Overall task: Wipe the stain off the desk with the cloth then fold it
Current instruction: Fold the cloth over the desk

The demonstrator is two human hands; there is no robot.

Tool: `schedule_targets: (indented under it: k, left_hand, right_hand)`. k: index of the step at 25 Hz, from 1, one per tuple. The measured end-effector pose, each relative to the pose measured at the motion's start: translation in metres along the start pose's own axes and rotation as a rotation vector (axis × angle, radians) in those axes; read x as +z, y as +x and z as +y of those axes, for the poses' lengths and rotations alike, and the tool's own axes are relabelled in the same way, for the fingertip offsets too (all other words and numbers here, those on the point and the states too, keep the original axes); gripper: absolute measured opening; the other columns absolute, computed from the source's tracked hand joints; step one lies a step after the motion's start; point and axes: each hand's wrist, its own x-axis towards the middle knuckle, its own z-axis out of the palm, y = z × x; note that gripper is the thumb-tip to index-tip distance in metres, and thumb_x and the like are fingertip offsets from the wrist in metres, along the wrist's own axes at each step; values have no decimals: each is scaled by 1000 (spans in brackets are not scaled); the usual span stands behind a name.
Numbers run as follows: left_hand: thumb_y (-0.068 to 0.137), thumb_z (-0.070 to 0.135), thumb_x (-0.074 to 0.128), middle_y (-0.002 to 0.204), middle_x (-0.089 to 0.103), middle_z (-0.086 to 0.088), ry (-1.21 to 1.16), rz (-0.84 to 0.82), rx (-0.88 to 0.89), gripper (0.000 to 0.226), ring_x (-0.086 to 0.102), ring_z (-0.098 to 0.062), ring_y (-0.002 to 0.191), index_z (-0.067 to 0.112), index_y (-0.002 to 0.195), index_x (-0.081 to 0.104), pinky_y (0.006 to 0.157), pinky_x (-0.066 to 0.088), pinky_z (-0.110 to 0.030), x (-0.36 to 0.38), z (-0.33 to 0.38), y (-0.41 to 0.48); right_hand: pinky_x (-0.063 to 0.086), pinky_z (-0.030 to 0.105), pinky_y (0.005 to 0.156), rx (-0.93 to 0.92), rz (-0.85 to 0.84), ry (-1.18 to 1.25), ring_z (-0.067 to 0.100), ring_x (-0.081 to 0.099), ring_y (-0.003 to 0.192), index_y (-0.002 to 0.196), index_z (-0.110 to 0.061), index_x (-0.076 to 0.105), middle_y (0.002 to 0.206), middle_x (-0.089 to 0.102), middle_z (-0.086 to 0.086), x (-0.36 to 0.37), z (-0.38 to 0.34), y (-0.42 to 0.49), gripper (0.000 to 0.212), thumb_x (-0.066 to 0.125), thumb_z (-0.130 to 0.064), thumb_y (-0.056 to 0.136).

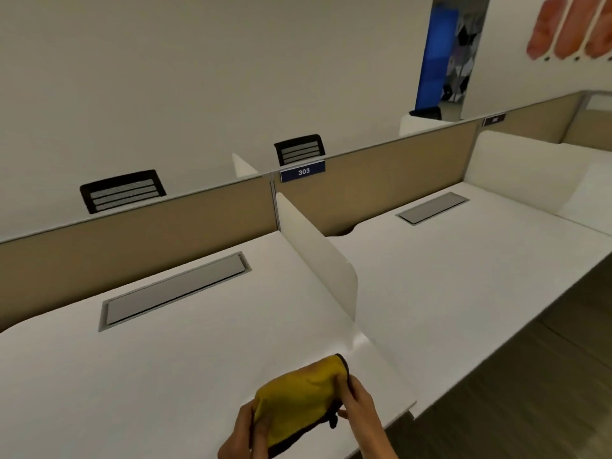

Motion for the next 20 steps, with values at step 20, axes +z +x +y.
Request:
schedule_targets:
  k: [20]
  left_hand:
    - [106,29,39,126,67,-20,-174,308,-68,50,67,-34,105,5,149,43,94,54,-40,28,55,231]
  right_hand:
    - [44,15,65,-600,119,-554,12,59,79,104,-10,67,99,57,6,91,-194,214,36,46,-39,105]
